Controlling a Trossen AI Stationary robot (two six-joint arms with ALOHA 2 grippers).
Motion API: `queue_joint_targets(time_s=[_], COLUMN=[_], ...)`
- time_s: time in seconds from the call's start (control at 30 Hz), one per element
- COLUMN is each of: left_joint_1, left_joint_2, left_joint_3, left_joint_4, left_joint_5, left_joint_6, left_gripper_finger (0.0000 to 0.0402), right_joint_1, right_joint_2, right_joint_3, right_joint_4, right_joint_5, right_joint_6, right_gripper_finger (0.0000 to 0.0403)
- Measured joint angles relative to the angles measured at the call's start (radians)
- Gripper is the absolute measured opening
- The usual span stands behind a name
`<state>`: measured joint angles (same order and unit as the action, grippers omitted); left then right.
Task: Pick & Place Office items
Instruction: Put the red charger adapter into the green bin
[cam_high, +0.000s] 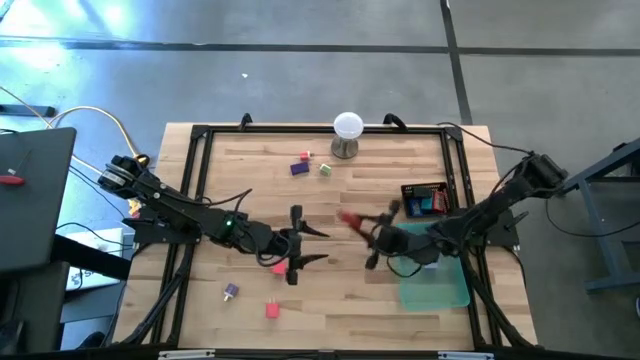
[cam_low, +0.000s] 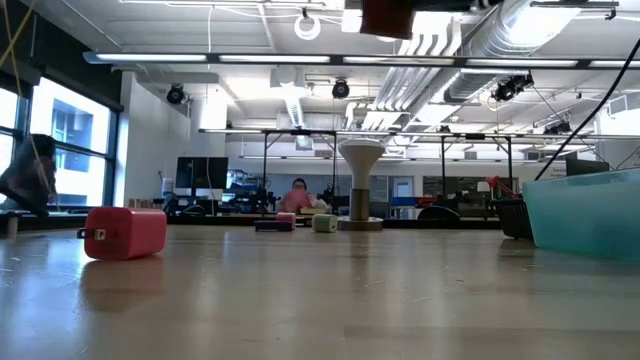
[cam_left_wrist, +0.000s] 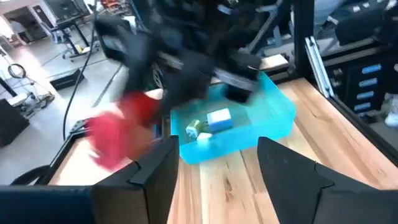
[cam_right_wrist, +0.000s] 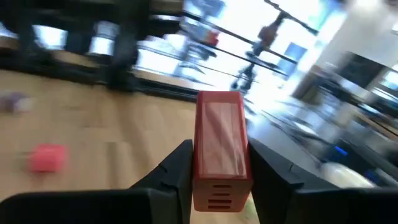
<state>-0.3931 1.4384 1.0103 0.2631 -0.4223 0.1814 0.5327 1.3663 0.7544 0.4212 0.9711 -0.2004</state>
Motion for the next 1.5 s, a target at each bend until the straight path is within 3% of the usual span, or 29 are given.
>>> queue_joint_targets(time_s=[0.13, 0.23, 0.33, 0.6, 0.8, 1.03, 1.5], left_joint_1=[0.002, 0.002, 0.001, 0.009, 0.019, 0.025, 0.026], left_joint_2=[0.000, 0.000, 0.000, 0.010, 0.031, 0.042, 0.042], left_joint_3=[0.001, 0.001, 0.001, 0.001, 0.001, 0.001, 0.001], left_joint_4=[-0.036, -0.069, -0.078, -0.165, -0.260, -0.251, -0.253], left_joint_5=[-0.002, -0.002, -0.002, 0.008, 0.014, 0.071, 0.118], left_joint_6=[-0.035, -0.076, -0.121, -0.223, -0.240, -0.211, -0.230], left_gripper_finger=[0.0242, 0.0270, 0.0288, 0.0294, 0.0294, 0.0294, 0.0294], right_joint_1=[0.066, 0.101, 0.106, 0.093, 0.093, 0.060, -0.155], right_joint_2=[-0.087, -0.155, -0.208, -0.229, -0.230, -0.186, -0.065], right_joint_3=[0.000, 0.000, 0.000, 0.000, 0.000, -0.003, -0.102], right_joint_4=[-0.167, -0.329, -0.514, -1.205, -1.532, -1.645, -1.616], right_joint_5=[0.213, 0.263, 0.248, 0.079, 0.013, -0.060, -0.160], right_joint_6=[0.133, 0.299, 0.524, 1.301, 1.753, 1.931, 1.936], right_gripper_finger=[0.0109, 0.0109, 0.0109, 0.0109, 0.0109, 0.0109, 0.0109])
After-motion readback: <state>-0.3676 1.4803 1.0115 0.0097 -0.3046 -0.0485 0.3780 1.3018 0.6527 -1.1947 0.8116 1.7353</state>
